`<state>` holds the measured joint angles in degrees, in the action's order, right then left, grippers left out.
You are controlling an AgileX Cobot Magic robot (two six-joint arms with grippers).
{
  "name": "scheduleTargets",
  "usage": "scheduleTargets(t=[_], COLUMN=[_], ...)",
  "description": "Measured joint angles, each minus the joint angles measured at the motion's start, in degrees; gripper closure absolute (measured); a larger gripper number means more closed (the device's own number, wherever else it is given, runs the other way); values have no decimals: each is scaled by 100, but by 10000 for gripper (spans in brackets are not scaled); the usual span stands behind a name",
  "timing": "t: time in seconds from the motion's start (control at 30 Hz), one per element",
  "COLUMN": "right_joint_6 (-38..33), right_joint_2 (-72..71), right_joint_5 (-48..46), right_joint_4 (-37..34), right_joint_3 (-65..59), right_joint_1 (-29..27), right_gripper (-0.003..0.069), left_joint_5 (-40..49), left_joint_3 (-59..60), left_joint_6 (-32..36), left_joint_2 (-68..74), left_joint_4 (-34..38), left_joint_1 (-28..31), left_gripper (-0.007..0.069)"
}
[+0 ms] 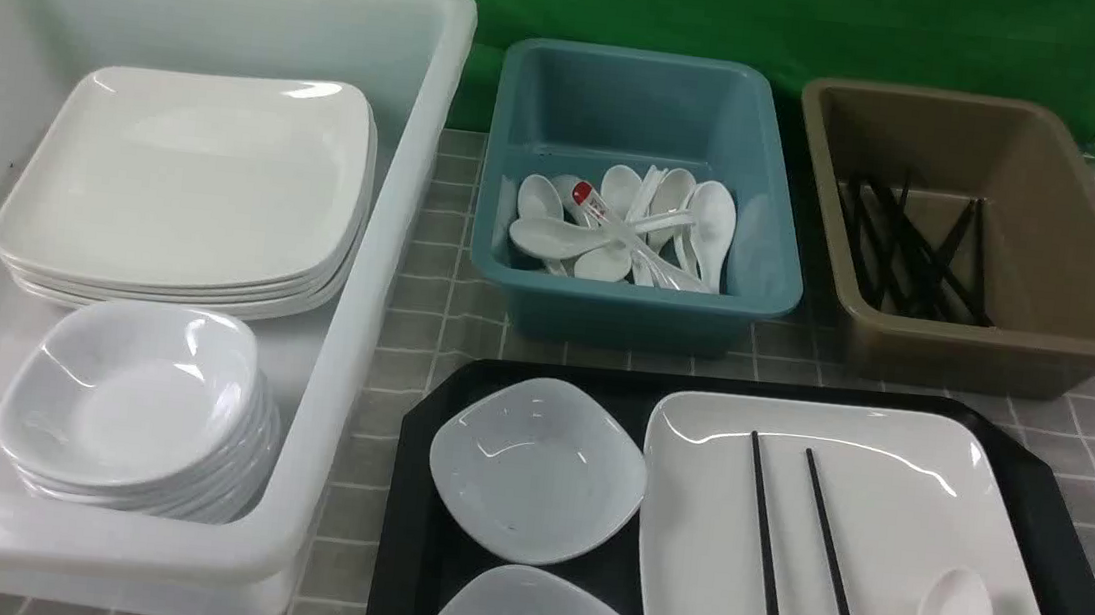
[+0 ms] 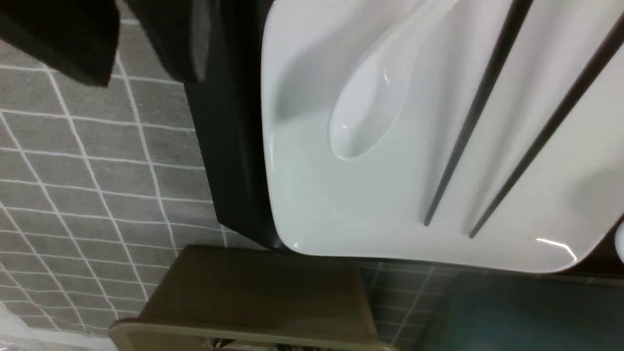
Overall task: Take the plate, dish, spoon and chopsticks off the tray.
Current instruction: Use the right arm to grab a pair of chopsticks from the plate
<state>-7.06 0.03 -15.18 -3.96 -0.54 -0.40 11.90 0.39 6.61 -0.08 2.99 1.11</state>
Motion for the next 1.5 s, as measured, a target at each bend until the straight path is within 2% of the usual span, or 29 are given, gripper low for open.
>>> scheduleTargets(t=[0.77, 0.97, 1.0, 1.03, 1.2, 1.27, 1.5], right_joint_6=[0, 0, 0, 0, 0, 0, 0], right_joint_2=[0, 0, 0, 0, 0, 0, 0], right_joint_5=[7, 7, 7, 7, 7, 7, 95], right_joint_4=[0, 0, 0, 0, 0, 0, 0], right_joint_3=[0, 0, 0, 0, 0, 0, 0], right_joint_1=[0, 0, 0, 0, 0, 0, 0], right_gripper=[421, 421, 421, 421, 421, 421, 421], left_joint_5=[0, -185, -452, -497, -1832, -2064, -2816], left_joint_3=[0, 0, 0, 0, 0, 0, 0], left_joint_6=[7, 0, -105, -125, -1215, -1497, -2639], left_joint_2=[0, 0, 0, 0, 0, 0, 0], left_joint_4=[0, -198, 162, 229, 2242, 2490, 2497], left_joint_1=[0, 0, 0, 0, 0, 0, 0], left_gripper=[603, 603, 603, 603, 603, 603, 603])
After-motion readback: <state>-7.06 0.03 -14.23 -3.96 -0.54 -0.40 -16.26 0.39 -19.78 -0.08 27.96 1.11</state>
